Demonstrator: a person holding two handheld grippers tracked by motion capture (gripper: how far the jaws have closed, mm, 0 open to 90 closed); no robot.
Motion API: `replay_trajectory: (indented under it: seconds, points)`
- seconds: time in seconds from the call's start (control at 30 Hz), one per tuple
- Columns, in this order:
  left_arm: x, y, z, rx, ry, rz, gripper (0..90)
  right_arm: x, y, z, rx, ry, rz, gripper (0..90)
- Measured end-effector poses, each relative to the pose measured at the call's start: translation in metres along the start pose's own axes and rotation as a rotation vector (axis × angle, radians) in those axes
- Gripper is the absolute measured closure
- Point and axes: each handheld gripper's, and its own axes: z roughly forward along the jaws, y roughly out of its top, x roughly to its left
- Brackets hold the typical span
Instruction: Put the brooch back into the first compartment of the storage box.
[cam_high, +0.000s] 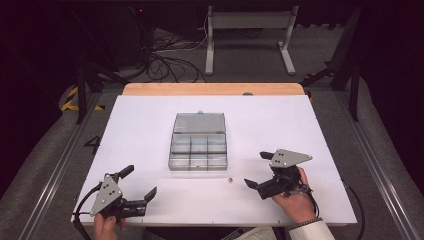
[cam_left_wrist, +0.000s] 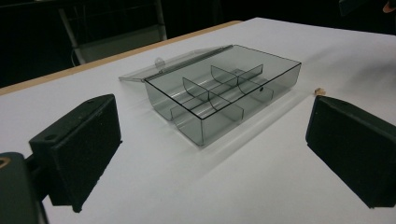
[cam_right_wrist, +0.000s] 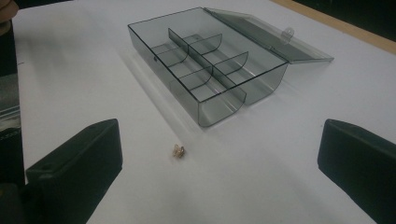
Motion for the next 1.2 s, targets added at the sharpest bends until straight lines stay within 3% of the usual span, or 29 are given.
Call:
replay_trajectory:
  seconds: [0.27,0.93,1.2]
  points:
    - [0.0,0.0,0.0,-0.003,0.002,0.011,3.9,0.001,0.007,0.002,0.054,0.047,0.05,6.8]
    - [0.0,0.001,-0.001,-0.002,0.0,0.007,3.9,0.001,0.021,0.026,0.202,0.037,0.075,20.0]
    - [0.0,0.0,-0.001,-0.005,0.0,0.003,3.9,0.003,0.025,0.039,0.265,0.054,0.076,26.0]
